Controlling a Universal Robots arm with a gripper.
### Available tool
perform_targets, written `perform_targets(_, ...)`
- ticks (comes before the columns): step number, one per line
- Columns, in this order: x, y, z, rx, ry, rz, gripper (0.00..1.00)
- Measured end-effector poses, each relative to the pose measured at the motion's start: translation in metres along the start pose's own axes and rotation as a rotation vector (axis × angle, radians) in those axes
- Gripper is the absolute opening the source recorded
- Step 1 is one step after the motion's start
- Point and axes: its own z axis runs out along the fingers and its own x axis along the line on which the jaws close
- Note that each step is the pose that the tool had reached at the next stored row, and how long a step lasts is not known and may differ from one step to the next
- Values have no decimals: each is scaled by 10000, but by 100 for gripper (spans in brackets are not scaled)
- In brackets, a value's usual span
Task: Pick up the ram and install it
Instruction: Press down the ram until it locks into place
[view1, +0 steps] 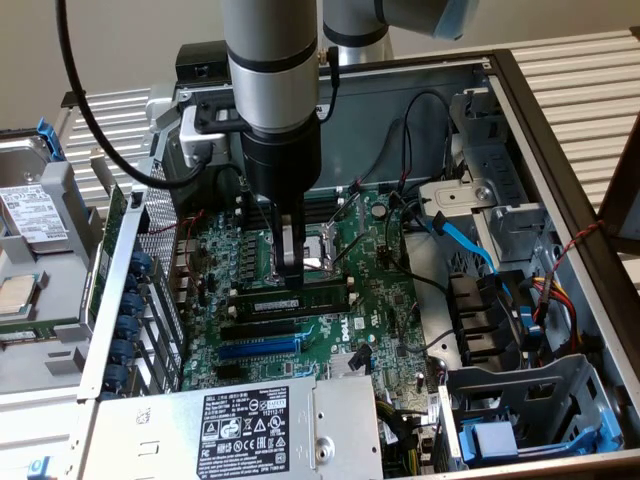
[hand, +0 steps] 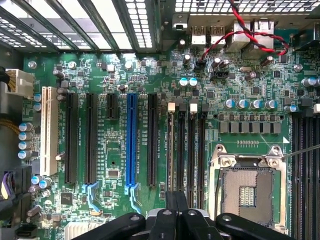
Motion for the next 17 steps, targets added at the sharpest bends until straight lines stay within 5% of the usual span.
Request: perform_targets(17,21,-2,35,2,-1,-63,11)
